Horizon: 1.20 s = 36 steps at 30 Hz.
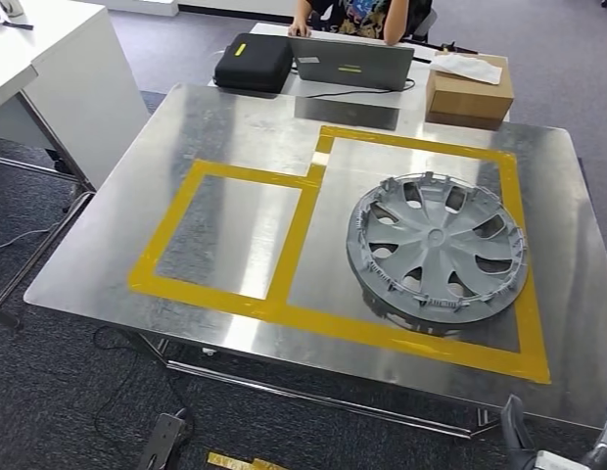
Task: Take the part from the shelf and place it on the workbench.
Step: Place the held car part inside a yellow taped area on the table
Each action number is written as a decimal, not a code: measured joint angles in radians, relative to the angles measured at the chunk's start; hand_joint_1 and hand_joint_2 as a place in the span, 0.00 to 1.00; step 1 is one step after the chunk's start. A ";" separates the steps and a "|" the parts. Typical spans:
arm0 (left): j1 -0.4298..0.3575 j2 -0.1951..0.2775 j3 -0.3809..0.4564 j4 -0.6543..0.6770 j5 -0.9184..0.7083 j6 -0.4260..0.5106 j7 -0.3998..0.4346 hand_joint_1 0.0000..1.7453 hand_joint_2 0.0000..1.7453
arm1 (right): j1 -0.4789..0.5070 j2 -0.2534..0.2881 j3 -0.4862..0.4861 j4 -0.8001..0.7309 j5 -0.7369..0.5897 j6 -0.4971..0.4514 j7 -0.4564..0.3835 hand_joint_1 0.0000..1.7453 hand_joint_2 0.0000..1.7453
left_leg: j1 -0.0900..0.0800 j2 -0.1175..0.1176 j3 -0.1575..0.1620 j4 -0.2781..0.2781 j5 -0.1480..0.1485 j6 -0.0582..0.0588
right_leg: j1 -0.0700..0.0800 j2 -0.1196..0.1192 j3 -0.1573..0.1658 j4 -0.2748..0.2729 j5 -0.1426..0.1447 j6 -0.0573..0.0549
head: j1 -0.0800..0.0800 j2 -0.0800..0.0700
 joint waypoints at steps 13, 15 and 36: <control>0.022 0.001 0.036 0.000 0.013 0.008 -0.002 0.00 0.00 | -0.239 0.009 -0.316 0.684 -0.175 -0.002 0.011 0.00 1.00 | 0.011 0.014 -0.036 0.014 0.023 -0.028 | -0.004 -0.011 0.079 -0.003 -0.059 0.004 | 0.008 0.000; 0.023 0.001 0.040 0.000 0.015 0.008 -0.003 0.00 0.00 | -0.266 0.013 -0.338 0.762 -0.170 -0.002 0.014 0.00 0.75 | 0.014 0.013 -0.041 0.023 0.016 -0.038 | -0.004 -0.011 0.071 -0.004 -0.058 -0.014 | 0.007 0.000; 0.041 -0.017 0.110 0.000 0.029 0.022 -0.036 0.00 0.00 | -0.562 0.000 -0.660 1.497 0.007 0.199 0.002 0.00 0.00 | -0.003 0.019 -0.053 -0.024 0.060 0.016 | 0.015 -0.014 -0.079 0.241 -0.164 -0.001 | 0.003 0.000</control>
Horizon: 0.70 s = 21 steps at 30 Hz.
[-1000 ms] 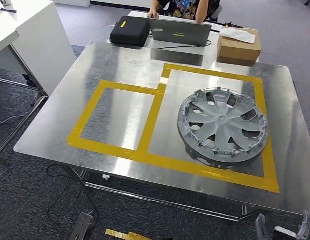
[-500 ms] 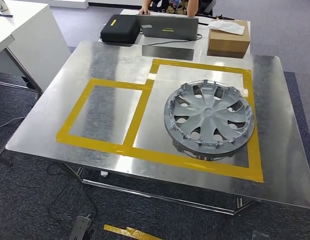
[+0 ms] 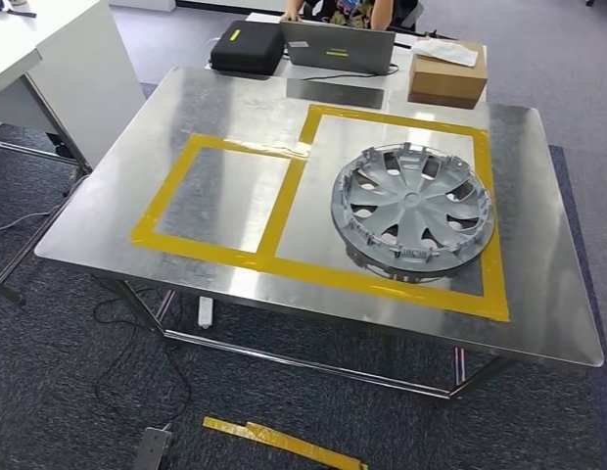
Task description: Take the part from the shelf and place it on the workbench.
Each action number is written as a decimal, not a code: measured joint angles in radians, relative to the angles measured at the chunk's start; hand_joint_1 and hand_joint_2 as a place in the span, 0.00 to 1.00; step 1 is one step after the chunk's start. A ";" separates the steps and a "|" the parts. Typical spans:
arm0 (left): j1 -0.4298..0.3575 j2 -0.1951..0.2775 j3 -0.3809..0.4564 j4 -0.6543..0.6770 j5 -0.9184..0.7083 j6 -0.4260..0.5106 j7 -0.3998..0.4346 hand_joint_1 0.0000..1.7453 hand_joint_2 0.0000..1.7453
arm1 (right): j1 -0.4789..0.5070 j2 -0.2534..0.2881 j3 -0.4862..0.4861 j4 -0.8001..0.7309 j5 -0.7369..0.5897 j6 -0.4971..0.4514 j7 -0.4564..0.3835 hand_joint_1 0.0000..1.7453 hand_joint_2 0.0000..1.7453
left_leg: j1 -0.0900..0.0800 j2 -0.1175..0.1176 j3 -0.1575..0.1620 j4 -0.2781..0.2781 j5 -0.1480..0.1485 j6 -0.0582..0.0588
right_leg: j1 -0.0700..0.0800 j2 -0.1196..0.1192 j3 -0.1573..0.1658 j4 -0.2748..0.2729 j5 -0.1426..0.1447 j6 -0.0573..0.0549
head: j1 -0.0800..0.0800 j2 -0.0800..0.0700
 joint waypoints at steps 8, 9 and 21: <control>0.003 0.001 0.026 0.000 0.004 -0.002 -0.002 0.00 0.00 | -0.035 -0.024 -0.044 0.069 0.052 0.043 -0.039 0.00 0.00 | -0.002 0.000 -0.083 0.043 0.057 -0.035 | -0.001 0.002 0.253 -0.292 0.049 -0.010 | 0.000 0.000; 0.004 0.001 0.031 0.000 0.004 -0.003 -0.003 0.00 0.00 | -0.037 -0.025 -0.049 0.078 0.068 0.045 -0.041 0.00 0.00 | -0.001 -0.002 -0.088 0.045 0.059 -0.041 | -0.002 -0.001 0.245 -0.293 0.051 -0.019 | 0.000 0.000; 0.019 0.003 0.065 -0.008 0.016 -0.011 -0.003 0.00 0.00 | -0.056 -0.039 -0.101 0.127 0.171 0.059 -0.042 0.00 0.00 | 0.002 0.040 0.041 0.070 -0.037 -0.041 | 0.017 -0.092 0.155 -0.276 0.125 -0.051 | -0.003 0.000</control>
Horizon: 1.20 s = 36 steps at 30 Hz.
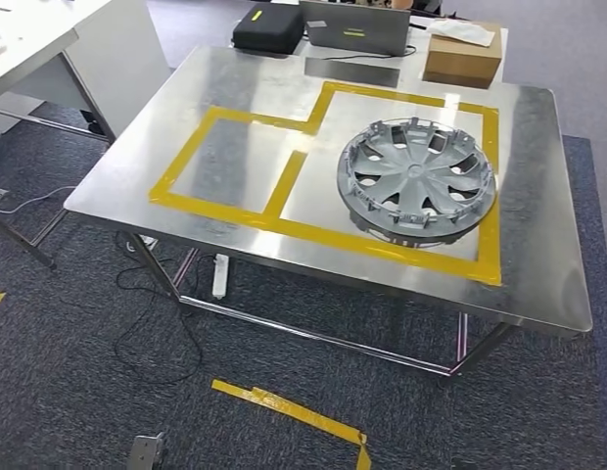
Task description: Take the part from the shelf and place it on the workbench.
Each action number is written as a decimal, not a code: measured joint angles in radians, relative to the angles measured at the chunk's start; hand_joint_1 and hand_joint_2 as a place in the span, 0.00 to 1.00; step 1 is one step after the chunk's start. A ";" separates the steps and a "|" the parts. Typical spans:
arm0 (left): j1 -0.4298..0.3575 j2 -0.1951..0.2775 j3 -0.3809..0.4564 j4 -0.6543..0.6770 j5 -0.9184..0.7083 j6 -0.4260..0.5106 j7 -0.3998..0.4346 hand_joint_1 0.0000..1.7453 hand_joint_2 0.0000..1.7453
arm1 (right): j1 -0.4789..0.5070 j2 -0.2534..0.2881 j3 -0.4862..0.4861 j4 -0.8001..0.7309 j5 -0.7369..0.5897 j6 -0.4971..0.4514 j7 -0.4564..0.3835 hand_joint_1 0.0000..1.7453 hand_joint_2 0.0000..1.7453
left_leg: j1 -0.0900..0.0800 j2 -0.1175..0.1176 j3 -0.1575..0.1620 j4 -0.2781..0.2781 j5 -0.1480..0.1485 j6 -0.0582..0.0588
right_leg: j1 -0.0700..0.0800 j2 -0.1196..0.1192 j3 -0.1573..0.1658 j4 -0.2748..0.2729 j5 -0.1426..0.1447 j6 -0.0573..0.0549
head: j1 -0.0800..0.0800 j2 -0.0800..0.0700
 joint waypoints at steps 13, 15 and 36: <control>0.018 -0.007 0.010 -0.013 0.009 0.001 0.000 0.00 0.00 | -0.007 -0.016 -0.026 0.021 0.035 0.003 -0.002 0.00 0.00 | -0.004 -0.113 -0.067 -0.062 0.061 0.033 | -0.009 0.109 -0.017 0.150 -0.084 0.039 | 0.003 0.000; 0.018 -0.008 0.010 -0.015 0.009 0.003 0.000 0.00 0.00 | -0.007 -0.017 -0.030 0.021 0.040 0.004 -0.002 0.00 0.00 | -0.005 -0.135 -0.081 -0.052 0.066 0.025 | -0.015 0.150 0.063 0.026 -0.055 0.036 | 0.003 0.000; 0.025 0.016 0.009 -0.023 0.018 -0.010 0.000 0.00 0.00 | -0.017 -0.016 -0.057 0.030 0.079 0.017 -0.003 0.00 0.00 | -0.005 -0.030 -0.076 -0.048 0.056 0.025 | -0.015 0.011 0.058 0.024 -0.093 0.036 | -0.007 0.000</control>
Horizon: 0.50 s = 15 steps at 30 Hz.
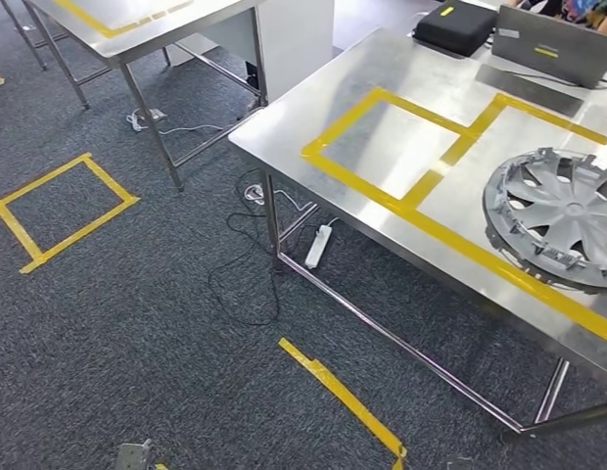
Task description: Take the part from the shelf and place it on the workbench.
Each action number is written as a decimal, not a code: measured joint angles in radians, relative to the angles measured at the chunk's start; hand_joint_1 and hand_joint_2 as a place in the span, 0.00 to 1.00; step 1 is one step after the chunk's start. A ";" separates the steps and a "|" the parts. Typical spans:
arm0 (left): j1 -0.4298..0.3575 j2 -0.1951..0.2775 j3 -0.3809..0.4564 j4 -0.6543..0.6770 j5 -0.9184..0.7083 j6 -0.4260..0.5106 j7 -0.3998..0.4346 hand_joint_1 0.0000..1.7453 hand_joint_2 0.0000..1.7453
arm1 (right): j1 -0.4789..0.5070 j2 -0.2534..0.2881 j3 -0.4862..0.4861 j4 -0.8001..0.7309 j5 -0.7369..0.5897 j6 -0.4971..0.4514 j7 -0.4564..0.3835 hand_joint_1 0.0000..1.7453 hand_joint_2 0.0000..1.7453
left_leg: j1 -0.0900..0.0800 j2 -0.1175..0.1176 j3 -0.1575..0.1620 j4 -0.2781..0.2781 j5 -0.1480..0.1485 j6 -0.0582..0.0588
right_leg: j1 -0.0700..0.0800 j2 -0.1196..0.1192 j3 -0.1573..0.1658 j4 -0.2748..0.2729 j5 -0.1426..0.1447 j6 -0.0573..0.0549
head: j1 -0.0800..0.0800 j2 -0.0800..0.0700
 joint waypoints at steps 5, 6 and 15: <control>-0.003 -0.002 -0.001 0.000 0.000 -0.003 0.000 0.00 0.00 | 0.005 0.000 -0.007 0.002 0.004 0.000 0.001 0.00 0.00 | 0.000 -0.067 -0.002 -0.001 0.005 0.009 | -0.001 0.082 -0.142 0.264 -0.088 0.004 | 0.005 0.000; -0.002 -0.001 -0.001 0.000 0.000 -0.003 0.000 0.00 0.00 | 0.005 0.000 -0.007 0.002 0.005 0.000 0.001 0.00 0.00 | 0.000 -0.081 0.000 0.000 0.005 0.009 | -0.001 0.083 -0.141 0.246 -0.060 0.004 | 0.005 0.000; 0.003 0.000 -0.002 -0.001 0.001 -0.005 0.000 0.00 0.00 | 0.001 0.001 -0.014 0.006 0.025 0.002 0.007 0.00 0.00 | 0.005 -0.140 -0.037 0.043 -0.010 -0.030 | -0.015 0.130 -0.034 -0.015 0.065 -0.021 | 0.000 0.000</control>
